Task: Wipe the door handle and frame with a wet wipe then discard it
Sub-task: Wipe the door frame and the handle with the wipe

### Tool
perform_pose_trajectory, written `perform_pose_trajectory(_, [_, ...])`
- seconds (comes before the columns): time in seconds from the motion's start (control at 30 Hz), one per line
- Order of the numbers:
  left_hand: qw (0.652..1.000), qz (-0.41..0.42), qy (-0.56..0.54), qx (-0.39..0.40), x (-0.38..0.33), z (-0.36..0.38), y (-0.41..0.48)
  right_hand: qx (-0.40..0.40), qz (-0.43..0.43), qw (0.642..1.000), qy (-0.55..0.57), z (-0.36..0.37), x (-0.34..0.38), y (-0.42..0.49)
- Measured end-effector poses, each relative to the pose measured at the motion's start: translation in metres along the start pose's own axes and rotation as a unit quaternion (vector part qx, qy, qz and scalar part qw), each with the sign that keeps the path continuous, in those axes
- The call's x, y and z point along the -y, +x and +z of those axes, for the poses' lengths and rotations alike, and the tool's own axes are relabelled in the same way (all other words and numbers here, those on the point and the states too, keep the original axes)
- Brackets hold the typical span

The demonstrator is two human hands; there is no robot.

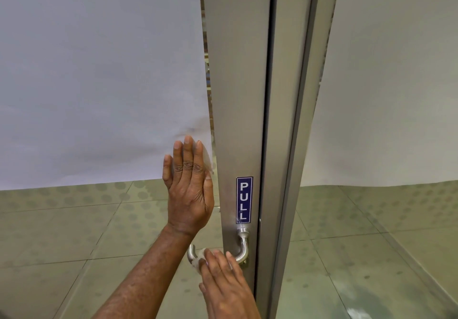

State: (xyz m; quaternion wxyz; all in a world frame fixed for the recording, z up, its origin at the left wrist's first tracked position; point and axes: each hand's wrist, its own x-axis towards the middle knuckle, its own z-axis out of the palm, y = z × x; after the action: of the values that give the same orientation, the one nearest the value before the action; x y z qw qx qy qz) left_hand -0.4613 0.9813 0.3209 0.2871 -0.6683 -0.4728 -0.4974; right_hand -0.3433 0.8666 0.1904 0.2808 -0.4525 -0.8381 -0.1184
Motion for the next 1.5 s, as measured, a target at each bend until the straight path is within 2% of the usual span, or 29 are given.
perform_pose_trajectory(0.3, [1.000,-0.001,-0.006,0.009,-0.001,-0.002,0.000,0.065,-0.041,0.997,-0.001,0.004,0.015,0.036])
perform_pose_trajectory(0.5, [1.000,-0.001,-0.004,0.008,0.000,0.000,0.000,-0.038,-0.059,0.996,0.055,0.011,0.003,0.024])
perform_pose_trajectory(0.8, [1.000,0.004,-0.002,0.000,0.000,0.000,0.000,-0.100,-0.091,0.990,0.037,0.008,-0.060,-0.007])
perform_pose_trajectory(0.9, [1.000,0.002,-0.004,0.003,0.000,-0.001,-0.001,-0.100,-0.064,0.992,0.053,0.004,-0.072,-0.016])
perform_pose_trajectory(1.0, [1.000,0.003,-0.002,0.001,0.000,0.000,-0.001,-0.095,0.064,0.985,0.128,-0.003,-0.062,-0.026])
perform_pose_trajectory(1.03, [1.000,0.003,0.000,0.000,0.000,0.000,-0.001,-0.094,0.138,0.969,0.183,-0.006,-0.051,-0.027])
perform_pose_trajectory(1.07, [1.000,0.002,0.001,0.000,0.000,0.000,-0.001,-0.093,0.221,0.936,0.257,-0.008,-0.039,-0.027])
perform_pose_trajectory(1.1, [1.000,0.001,0.001,0.000,0.000,0.000,-0.001,-0.097,0.302,0.884,0.343,-0.011,-0.025,-0.025])
perform_pose_trajectory(1.17, [1.000,-0.002,-0.003,0.003,0.000,0.000,-0.001,-0.132,0.451,0.727,0.500,-0.014,-0.001,-0.016])
perform_pose_trajectory(1.23, [1.000,-0.003,-0.006,0.005,0.000,-0.001,-0.001,-0.170,0.552,0.565,0.589,-0.014,0.011,-0.005])
perform_pose_trajectory(1.33, [1.000,-0.002,-0.014,0.011,-0.001,-0.003,-0.001,-0.165,0.584,0.380,0.698,-0.021,0.020,0.011])
perform_pose_trajectory(1.4, [1.000,-0.002,-0.019,0.015,-0.001,-0.005,-0.001,-0.167,0.596,0.310,0.722,-0.024,0.023,0.016])
perform_pose_trajectory(1.43, [1.000,-0.002,-0.020,0.015,0.000,-0.005,-0.001,-0.168,0.599,0.292,0.726,-0.025,0.024,0.018])
perform_pose_trajectory(1.5, [1.000,-0.003,-0.022,0.017,0.000,-0.006,-0.001,-0.162,0.592,0.280,0.738,-0.026,0.030,0.022])
